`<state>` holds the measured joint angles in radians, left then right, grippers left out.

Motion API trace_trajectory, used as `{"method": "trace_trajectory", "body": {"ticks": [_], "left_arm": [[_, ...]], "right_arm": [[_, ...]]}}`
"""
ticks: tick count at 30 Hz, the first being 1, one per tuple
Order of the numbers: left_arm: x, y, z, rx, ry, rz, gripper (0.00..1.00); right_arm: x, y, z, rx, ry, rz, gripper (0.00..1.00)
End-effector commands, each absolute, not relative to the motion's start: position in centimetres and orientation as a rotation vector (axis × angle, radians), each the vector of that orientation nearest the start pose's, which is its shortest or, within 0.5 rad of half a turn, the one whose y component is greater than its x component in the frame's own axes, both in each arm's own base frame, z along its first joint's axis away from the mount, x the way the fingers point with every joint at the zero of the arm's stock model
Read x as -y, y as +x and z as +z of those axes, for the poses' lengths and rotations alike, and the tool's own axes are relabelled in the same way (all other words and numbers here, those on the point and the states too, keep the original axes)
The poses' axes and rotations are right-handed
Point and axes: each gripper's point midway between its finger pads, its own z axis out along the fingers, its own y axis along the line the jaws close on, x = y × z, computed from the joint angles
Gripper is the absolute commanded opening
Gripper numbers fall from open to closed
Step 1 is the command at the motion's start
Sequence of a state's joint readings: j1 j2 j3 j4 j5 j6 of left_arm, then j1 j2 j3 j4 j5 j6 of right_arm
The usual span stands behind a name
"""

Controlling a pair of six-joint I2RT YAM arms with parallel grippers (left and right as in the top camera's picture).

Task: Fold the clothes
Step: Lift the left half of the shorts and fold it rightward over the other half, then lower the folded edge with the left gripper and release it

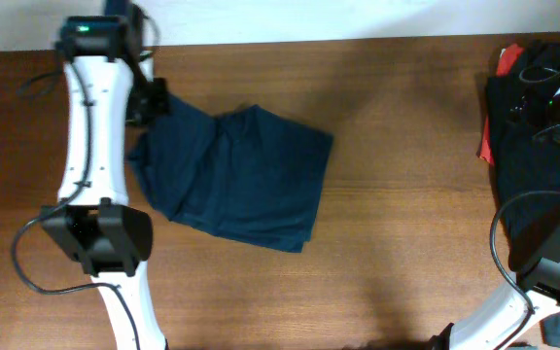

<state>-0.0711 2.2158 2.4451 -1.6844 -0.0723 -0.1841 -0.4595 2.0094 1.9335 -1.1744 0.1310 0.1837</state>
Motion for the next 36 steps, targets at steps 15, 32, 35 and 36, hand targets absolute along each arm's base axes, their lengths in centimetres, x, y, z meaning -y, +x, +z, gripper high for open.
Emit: {"method": "trace_trajectory", "body": {"ticks": [15,32,35,36], "left_arm": [[28.5,36.1,10.7,-2.994,0.665,-0.284,0.01],[31.5,32.4,5.9,-3.036,0.793,-0.488,0.33],[31.4,32.8,6.6,-3.019,0.812,-0.49,0.34],[31.2,33.1,7.1,-3.011,0.827,-0.481,0.34]], "right_arm": [[22.5,40.1,16.8,-2.656,0.932,-0.259,0.99],[22.5,40.1,16.8,-2.656,0.932,-0.259,0.99],[22.5,40.1,16.8,-2.656,0.932,-0.259,0.99],[22.5,40.1,16.8,-2.656,0.932,-0.259,0.99]]}}
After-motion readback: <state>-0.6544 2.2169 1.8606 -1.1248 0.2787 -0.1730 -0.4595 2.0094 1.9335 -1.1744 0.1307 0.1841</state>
